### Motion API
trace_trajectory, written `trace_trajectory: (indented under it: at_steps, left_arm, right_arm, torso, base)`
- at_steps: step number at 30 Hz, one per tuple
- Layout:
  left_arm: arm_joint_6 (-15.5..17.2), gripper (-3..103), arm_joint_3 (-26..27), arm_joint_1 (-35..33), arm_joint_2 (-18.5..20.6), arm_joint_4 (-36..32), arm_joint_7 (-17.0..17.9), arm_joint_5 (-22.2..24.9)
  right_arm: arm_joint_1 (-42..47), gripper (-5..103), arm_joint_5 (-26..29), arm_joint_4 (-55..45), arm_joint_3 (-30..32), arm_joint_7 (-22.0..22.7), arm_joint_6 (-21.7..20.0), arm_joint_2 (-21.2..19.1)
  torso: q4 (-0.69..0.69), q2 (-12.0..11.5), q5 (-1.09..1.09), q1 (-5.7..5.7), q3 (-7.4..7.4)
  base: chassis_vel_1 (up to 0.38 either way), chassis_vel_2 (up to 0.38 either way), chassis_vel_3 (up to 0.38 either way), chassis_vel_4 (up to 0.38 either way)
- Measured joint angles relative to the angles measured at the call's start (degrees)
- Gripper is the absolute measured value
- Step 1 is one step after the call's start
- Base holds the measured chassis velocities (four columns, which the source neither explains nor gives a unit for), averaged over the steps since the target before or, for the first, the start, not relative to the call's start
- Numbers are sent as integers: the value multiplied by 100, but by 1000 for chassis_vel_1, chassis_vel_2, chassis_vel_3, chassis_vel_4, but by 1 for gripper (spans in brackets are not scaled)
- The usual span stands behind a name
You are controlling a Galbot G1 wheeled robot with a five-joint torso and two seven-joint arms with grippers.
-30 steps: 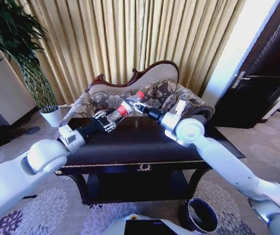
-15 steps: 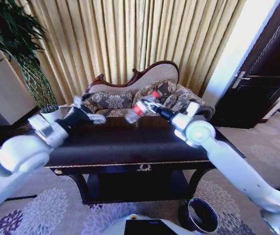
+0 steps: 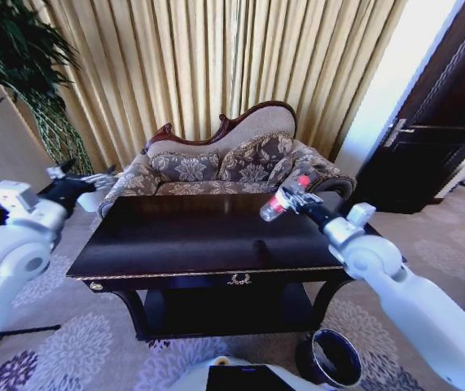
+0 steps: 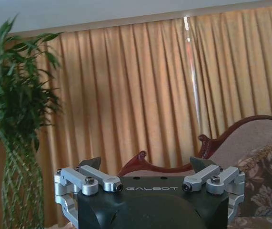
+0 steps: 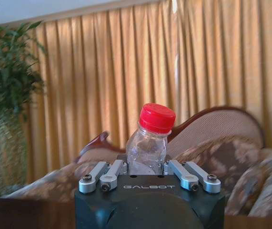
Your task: Move to the front of the table and place the trash on the table into the trash bin.
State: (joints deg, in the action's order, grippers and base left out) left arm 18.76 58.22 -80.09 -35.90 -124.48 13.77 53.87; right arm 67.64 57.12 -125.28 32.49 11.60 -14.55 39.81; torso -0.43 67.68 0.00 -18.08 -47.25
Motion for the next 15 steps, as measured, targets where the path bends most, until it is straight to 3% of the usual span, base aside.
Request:
trace_trajectory:
  at_steps: [4, 5, 8, 9, 12, 15]
  left_arm:
    - [-155, 100, 825, -933, -778, -243, -534, -345]
    - [-155, 100, 825, -933, -778, -243, -534, -345]
    - [-146, 100, 1354, -1522, -1515, -796, -682, -452]
    - [-146, 100, 1354, -1522, -1515, -796, -682, -452]
    - [-102, 100, 1679, -1895, -2099, -1272, -750, -476]
    - [-100, 100, 1810, -1995, -2298, -1427, -844, -478]
  right_arm:
    - [366, 28, -267, -223, 534, 120, -38, 82]
    - [366, 28, -267, -223, 534, 120, -38, 82]
    - [767, 28, -531, -516, 921, 223, -159, 295]
    - [767, 28, -531, -516, 921, 223, -159, 295]
    - [1204, 28, -765, -938, 1210, 284, -293, 571]
    - [1456, 28, -909, -1137, 1360, 285, -350, 712]
  torso:
    - [3, 0, 0, 0, 0]
    - [3, 0, 0, 0, 0]
    - [2, 0, 1, 1, 0]
    - [2, 0, 1, 1, 0]
    - [1, 0, 3, 1, 1]
    - [1, 0, 2, 1, 1]
  base:
    - [0, 0, 0, 0]
    - [0, 0, 0, 0]
    - [0, 0, 0, 0]
    - [0, 0, 0, 0]
    - [0, 0, 0, 0]
    - [0, 0, 0, 0]
